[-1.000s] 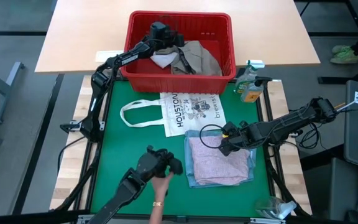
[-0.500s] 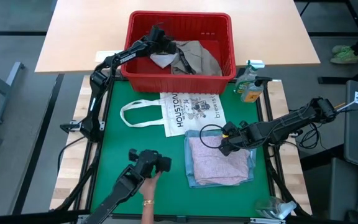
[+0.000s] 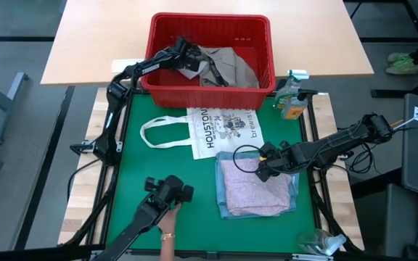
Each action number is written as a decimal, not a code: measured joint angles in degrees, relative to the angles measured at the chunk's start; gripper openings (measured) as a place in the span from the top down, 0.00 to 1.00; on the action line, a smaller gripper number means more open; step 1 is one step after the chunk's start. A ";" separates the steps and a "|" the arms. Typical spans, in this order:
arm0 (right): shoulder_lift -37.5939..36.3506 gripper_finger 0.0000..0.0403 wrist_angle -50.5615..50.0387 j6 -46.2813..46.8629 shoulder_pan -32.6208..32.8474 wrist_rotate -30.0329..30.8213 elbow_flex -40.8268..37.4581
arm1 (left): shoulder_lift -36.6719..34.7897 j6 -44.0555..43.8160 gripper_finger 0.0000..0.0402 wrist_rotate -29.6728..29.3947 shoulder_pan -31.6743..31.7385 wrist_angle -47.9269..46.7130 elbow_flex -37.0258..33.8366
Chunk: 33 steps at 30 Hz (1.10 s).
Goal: Fold Laundry from Bin
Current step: Fold the white underwear from the red laundry basket
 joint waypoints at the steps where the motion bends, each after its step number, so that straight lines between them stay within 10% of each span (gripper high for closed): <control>1: 0.00 0.67 0.01 0.00 0.00 0.00 0.00 | 0.58 0.02 0.56 0.17 0.00 -0.06 -0.04; 24: 0.00 0.67 0.02 -3.17 -2.36 -0.95 0.00 | 6.77 0.59 0.57 8.65 0.07 2.58 0.17; 33: 0.00 0.67 1.24 -3.19 -2.23 -0.94 0.00 | 6.77 0.34 0.79 15.67 -0.18 2.67 0.16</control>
